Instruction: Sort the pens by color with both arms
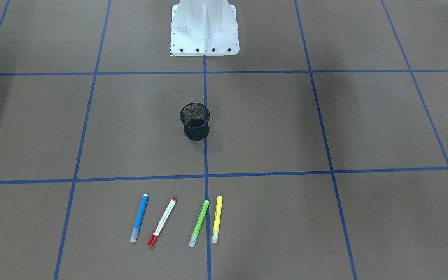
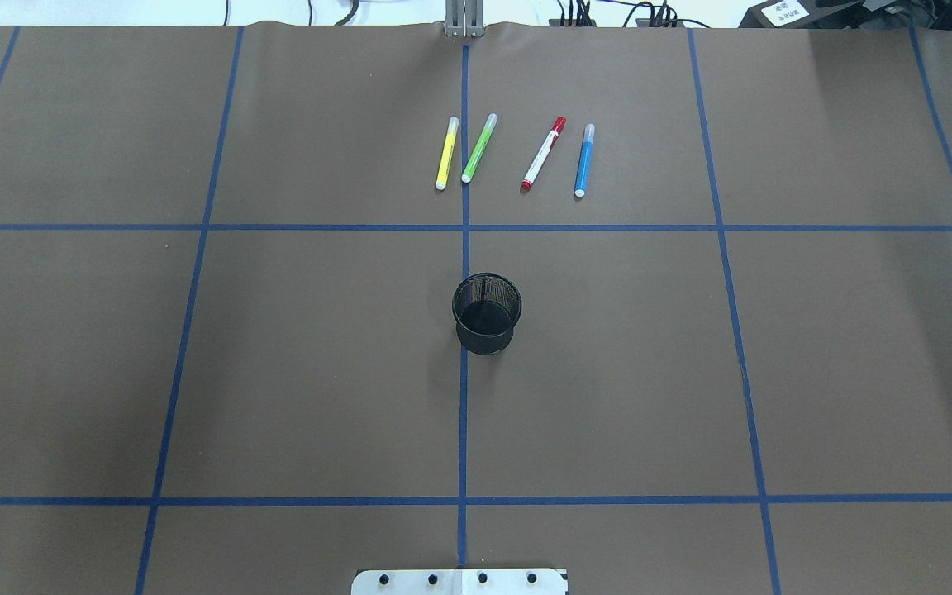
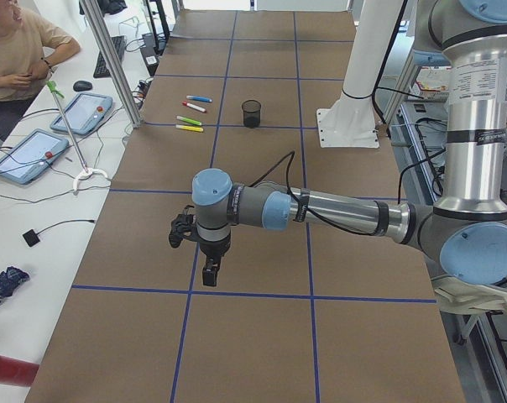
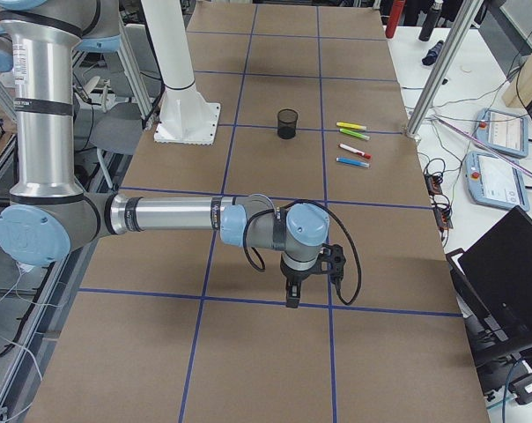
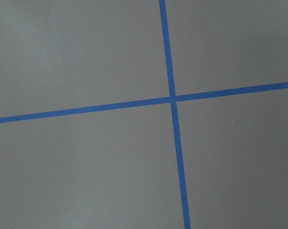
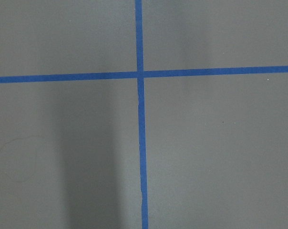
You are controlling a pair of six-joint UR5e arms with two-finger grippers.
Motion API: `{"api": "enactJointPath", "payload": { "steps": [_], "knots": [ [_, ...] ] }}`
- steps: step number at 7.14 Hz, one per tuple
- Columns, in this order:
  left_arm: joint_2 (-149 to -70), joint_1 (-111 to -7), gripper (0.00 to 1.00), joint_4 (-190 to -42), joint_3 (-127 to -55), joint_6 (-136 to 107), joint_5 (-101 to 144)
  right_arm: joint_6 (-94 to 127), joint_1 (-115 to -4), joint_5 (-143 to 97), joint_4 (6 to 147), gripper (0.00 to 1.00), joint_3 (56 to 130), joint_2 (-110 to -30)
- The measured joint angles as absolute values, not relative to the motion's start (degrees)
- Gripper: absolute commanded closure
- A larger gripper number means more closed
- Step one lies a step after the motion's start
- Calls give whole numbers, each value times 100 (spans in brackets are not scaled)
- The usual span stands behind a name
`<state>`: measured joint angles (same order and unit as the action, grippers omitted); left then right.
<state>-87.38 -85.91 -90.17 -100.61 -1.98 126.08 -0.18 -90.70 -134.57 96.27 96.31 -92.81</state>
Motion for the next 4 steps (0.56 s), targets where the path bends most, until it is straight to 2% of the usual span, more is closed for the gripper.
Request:
{"api": "enactJointPath", "payload": {
  "steps": [4],
  "knots": [
    [-8794,-8595,0,-9025,-10063,-210,12606,-18,-9070,-13457,9630,0,9685,-9262]
  ]
}}
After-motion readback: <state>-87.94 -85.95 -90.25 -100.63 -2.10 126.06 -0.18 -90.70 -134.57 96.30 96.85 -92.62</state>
